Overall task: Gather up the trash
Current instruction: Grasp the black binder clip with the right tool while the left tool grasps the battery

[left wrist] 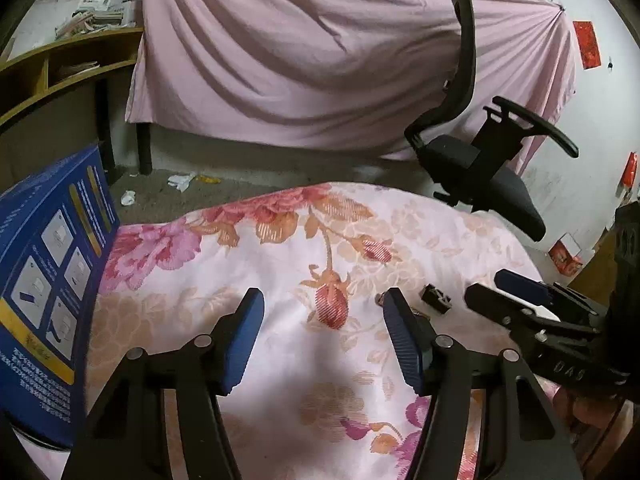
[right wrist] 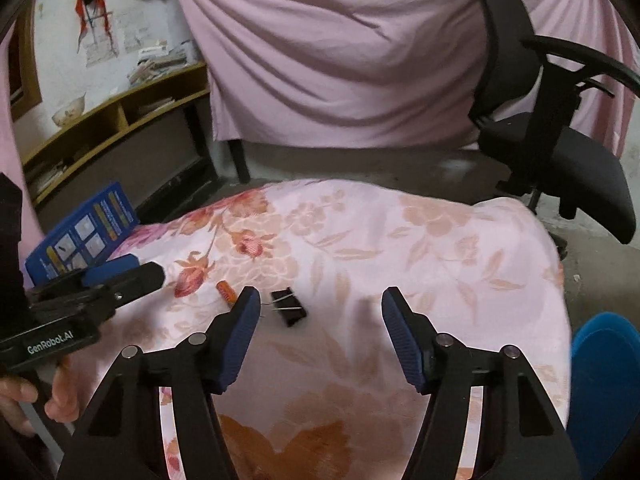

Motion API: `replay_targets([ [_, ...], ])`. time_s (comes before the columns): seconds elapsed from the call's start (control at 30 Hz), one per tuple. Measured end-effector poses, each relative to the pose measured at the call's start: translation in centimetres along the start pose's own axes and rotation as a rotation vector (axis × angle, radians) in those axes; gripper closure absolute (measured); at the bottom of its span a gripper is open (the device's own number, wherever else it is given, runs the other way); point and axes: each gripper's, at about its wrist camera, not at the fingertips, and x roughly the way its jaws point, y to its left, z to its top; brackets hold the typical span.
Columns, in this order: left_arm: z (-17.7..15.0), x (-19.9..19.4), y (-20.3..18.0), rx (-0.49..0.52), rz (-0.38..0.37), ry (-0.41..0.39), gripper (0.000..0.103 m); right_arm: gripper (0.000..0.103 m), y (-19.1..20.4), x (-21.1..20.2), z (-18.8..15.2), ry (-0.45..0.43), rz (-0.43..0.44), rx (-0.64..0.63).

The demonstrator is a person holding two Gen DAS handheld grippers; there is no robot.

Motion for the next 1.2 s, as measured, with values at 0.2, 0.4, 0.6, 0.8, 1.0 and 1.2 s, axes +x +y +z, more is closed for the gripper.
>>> replay_targets([
  [0.2, 0.2, 0.9, 0.3, -0.019, -0.008, 0.03, 0.049, 0.05, 0.7, 2.7, 0.5, 0.093, -0.003, -0.002],
  [0.4, 0.3, 1.6, -0.3, -0.016, -0.034, 0.053, 0.049, 0.082, 0.8, 3.1, 0.2, 0.119, 0.01, -0.019],
  [0.6, 0.3, 2.0, -1.1, 0.024, -0.065, 0.066, 0.049, 0.088, -0.2, 2.5, 0.1, 0.096, 0.024, 0.033],
  [0.8, 0.3, 2.9, -2.2, 0.084, -0.101, 0.102, 0.049, 0.088, -1.8, 1.3, -0.1, 0.072, 0.009, 0.088],
  [1.0, 0.0, 4.0, -4.7, 0.185, -0.083, 0.129, 0.049, 0.088, -3.7, -0.8, -0.8, 0.046, -0.035, 0.133],
  [1.2, -0.2, 5.5, -6.6, 0.251, -0.043, 0.148, 0.05, 0.088, -5.1, -2.0, -1.6, 0.032, -0.057, 0.163],
])
